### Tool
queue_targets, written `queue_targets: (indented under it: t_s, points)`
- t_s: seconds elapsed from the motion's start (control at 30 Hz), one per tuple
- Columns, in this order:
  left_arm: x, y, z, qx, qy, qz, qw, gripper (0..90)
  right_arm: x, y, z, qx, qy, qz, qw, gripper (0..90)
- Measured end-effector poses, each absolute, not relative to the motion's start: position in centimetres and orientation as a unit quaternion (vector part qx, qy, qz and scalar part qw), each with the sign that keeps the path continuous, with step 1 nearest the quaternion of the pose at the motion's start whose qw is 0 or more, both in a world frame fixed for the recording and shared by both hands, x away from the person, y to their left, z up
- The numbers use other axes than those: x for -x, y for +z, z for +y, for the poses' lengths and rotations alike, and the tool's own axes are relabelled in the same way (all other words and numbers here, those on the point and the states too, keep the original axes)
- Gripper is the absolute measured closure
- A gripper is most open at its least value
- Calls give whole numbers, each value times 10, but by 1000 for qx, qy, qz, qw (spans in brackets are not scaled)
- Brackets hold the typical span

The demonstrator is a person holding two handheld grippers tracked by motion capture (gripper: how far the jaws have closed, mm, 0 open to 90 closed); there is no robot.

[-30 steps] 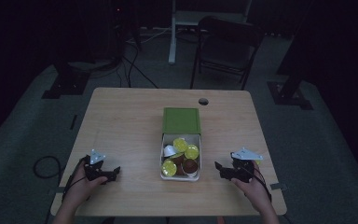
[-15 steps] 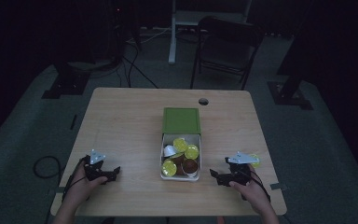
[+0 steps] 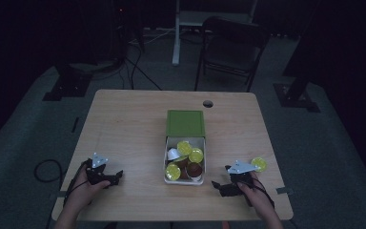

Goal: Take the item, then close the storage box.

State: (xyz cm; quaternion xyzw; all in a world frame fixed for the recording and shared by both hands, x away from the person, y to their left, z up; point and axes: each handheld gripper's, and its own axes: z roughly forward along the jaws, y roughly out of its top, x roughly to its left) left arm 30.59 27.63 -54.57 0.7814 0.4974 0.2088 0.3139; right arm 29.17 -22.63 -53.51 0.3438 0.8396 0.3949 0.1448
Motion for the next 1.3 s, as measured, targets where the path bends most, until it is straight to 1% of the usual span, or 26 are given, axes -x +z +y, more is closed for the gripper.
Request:
queue_targets:
  t_s: [0.4,0.6,1.1,1.3]
  points:
    - [-306,-546,276,-782,209,497,314,77,-291,-548,-223,-290,376,870,134,138]
    - [-306,-546,276,-782,209,497,313,77,-293,-550,-223,-289,375,873,122,133]
    - [-306,-546,276,-782,208,497,313,77,-294,-550,-223,-288,374,873,121,129]
    - [-305,-545,275,-794,203,477,317,78,-293,-550,-223,-289,374,873,121,128]
